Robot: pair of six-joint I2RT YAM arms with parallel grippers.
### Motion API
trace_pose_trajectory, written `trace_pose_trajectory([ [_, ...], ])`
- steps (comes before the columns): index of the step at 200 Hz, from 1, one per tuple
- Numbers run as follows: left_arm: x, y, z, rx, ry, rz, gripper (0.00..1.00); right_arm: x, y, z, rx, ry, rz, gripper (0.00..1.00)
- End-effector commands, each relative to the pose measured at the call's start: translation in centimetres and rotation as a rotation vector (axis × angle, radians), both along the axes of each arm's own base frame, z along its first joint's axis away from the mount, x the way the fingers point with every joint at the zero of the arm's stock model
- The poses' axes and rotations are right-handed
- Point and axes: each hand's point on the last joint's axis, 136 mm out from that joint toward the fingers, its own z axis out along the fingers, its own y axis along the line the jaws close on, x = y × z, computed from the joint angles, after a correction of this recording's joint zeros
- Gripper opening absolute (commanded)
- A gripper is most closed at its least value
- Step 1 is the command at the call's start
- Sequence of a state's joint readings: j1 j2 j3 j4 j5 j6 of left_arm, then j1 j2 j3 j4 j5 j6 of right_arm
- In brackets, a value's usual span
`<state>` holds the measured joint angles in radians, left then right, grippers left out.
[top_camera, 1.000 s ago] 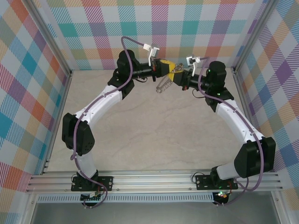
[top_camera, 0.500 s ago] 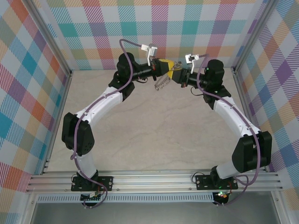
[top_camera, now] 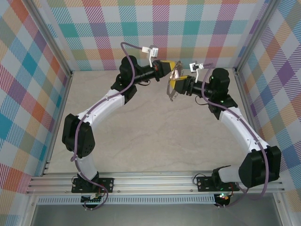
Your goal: Put the keys on the keyring
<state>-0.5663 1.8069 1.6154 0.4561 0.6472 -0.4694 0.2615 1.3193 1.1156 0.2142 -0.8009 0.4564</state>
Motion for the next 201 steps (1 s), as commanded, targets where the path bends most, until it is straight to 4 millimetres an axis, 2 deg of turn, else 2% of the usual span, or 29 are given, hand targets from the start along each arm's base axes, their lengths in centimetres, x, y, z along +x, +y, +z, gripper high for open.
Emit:
trace_pose_trajectory([
  [1,-1.4,1.5,4.7,-0.100,-0.086,0.045,0.00,-0.8,-0.6,-0.4,-0.007,-0.010,-0.004,0.49],
  [28,-1.2,1.8,5.2,-0.126,-0.082,0.062,0.00,-0.5,-2.6,-0.6,-0.001,-0.012,-0.083,0.49],
  [54,-1.2,1.9,5.6,-0.161,-0.081,0.062,0.00,0.7,-5.7,1.3,0.060,-0.029,-0.182,0.49],
  [78,-1.4,2.0,5.9,-0.186,-0.095,0.050,0.00,1.6,-6.9,3.1,0.095,-0.049,-0.232,0.46],
  [143,-2.6,1.6,6.2,-0.199,-0.161,-0.014,0.00,2.9,-6.8,8.1,0.189,-0.107,-0.206,0.42],
  [201,-3.6,1.2,6.5,-0.193,-0.189,-0.072,0.00,3.1,-5.6,10.3,0.255,-0.130,-0.063,0.42],
])
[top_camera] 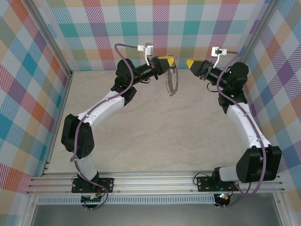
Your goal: Put the keys on the keyring
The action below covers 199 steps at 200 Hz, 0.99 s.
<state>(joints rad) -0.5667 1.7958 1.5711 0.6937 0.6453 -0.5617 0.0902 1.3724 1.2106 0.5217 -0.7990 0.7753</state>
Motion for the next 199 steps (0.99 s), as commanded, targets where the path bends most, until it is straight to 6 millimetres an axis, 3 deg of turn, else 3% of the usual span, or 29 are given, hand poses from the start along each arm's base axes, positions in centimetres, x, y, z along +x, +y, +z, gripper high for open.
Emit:
trace_pose_trajectory([
  [1,-2.4,0.5,3.2,-0.051,-0.105,-0.049,0.00,-1.0,0.5,2.7,0.037,-0.080,0.085,0.42],
  [88,-2.7,-0.1,3.1,-0.048,-0.111,-0.091,0.00,-0.7,1.8,2.6,0.056,-0.064,0.174,0.45],
  [199,-2.7,-0.5,2.9,-0.043,-0.107,-0.093,0.00,-1.3,2.7,2.4,0.051,-0.067,0.192,0.40],
])
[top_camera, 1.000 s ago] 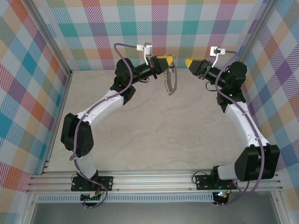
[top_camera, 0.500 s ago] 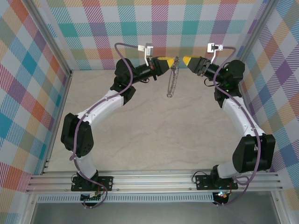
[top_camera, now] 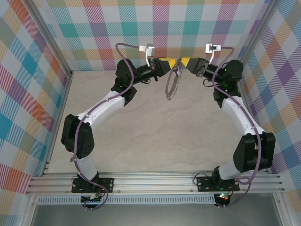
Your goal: Put the keys on the keyring
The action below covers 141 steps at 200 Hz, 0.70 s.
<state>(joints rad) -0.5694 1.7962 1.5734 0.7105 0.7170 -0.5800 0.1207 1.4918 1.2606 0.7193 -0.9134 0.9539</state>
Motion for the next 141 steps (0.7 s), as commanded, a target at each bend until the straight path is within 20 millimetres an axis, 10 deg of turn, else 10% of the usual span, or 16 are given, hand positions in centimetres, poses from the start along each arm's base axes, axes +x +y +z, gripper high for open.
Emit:
trace_pose_trajectory([
  [1,-1.4,0.0,2.8,-0.054,-0.091,-0.021,0.00,-1.6,0.3,2.1,0.002,-0.093,0.016,0.40],
  [141,-1.4,-0.1,2.6,-0.051,-0.088,-0.024,0.00,-2.7,0.5,2.7,-0.004,-0.118,-0.058,0.38],
])
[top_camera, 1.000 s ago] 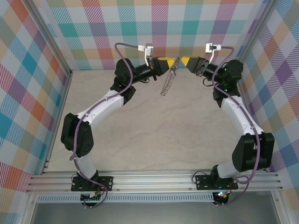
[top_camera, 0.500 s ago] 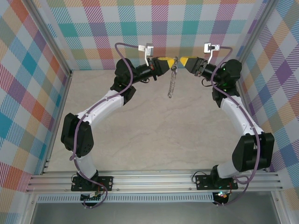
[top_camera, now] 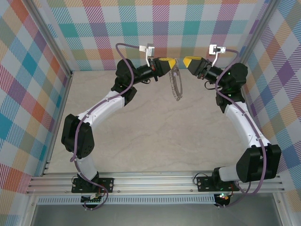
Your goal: Put the keys on the keyring
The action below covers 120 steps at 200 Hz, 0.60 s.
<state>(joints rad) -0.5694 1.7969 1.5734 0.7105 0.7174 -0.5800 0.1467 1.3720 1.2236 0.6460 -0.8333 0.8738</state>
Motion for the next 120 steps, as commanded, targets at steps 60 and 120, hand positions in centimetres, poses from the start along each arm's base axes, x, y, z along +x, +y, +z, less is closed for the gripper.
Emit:
trace_pose_trajectory([
  [60,-1.4,-0.1,2.6,-0.052,-0.090,-0.025,0.00,0.9,1.8,-0.3,-0.013,-0.023,0.032,0.38],
  [120,-1.5,-0.2,2.5,-0.049,-0.088,-0.030,0.00,1.2,2.1,-0.5,-0.015,-0.019,0.041,0.29],
])
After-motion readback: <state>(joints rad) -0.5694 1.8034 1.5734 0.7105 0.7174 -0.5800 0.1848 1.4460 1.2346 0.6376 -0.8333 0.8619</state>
